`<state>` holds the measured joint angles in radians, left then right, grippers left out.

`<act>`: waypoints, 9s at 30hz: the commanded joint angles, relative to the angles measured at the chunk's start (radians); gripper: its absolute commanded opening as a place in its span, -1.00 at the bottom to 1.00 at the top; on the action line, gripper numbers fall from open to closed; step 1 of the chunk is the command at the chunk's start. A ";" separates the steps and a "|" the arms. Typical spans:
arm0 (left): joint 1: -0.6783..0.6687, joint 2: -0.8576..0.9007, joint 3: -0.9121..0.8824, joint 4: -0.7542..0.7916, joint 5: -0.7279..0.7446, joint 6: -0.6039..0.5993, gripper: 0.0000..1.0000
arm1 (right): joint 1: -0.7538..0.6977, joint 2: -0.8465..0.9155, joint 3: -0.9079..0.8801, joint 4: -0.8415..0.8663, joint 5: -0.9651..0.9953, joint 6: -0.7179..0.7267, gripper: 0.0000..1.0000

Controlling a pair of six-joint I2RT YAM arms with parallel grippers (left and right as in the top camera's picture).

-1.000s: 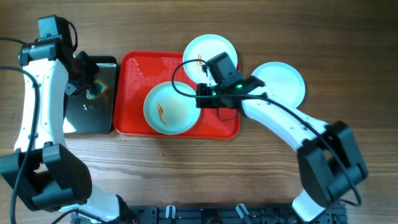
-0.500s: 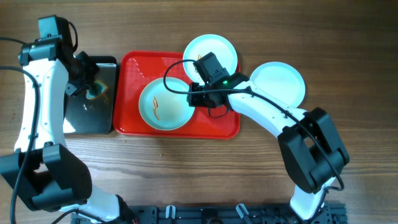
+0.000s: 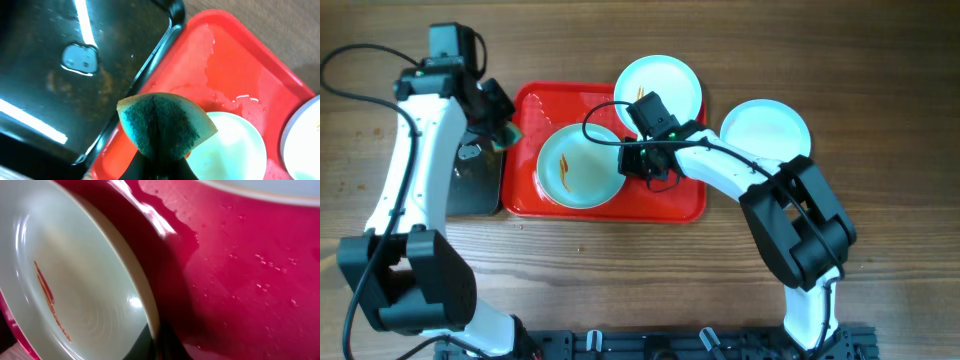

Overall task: Clean dirty plates on tray and stack at the side
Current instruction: 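Lower the green sponge onto the moved plate with the left gripper, then scrub the plate with the sponge while the right gripper holds its rim, then lift the plate with the right gripper and stack it on the cleaned plate, then grip the top plate's rim with the right gripper and drag it to tray center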

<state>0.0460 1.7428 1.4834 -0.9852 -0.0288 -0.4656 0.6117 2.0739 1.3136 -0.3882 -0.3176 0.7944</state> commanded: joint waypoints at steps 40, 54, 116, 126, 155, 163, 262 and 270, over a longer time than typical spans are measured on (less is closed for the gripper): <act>-0.219 0.223 -0.399 0.297 0.313 0.431 -0.92 | 0.008 0.030 0.016 0.029 -0.050 0.018 -0.91; -0.262 0.227 -0.449 0.436 -0.421 -0.425 -0.92 | 0.008 0.030 0.016 0.036 -0.050 0.017 -0.91; 0.001 0.227 -0.449 0.187 0.368 0.126 -0.92 | 0.032 0.085 0.016 0.164 -0.043 0.024 -0.78; 0.001 0.226 -0.434 0.490 0.111 -0.048 -0.92 | 0.031 0.085 0.016 0.148 -0.058 0.021 -0.91; 0.023 0.055 0.078 -0.100 -0.089 0.089 -0.91 | 0.030 0.085 0.016 0.154 -0.051 0.015 -0.91; 0.024 0.060 0.072 -0.101 -0.089 0.089 -0.89 | -0.012 -0.030 0.069 0.010 -0.039 -0.185 -0.91; 0.024 0.077 0.071 -0.098 -0.062 0.066 -0.92 | -0.742 -0.441 -0.212 -0.176 0.051 -0.438 0.61; 0.024 0.077 0.071 -0.096 -0.062 0.066 -0.92 | -0.370 -0.399 -0.058 -0.080 0.186 -0.294 0.51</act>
<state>0.0624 1.8095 1.5448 -1.0878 -0.1032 -0.3946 0.1448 1.6531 1.1973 -0.4923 -0.2012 0.4084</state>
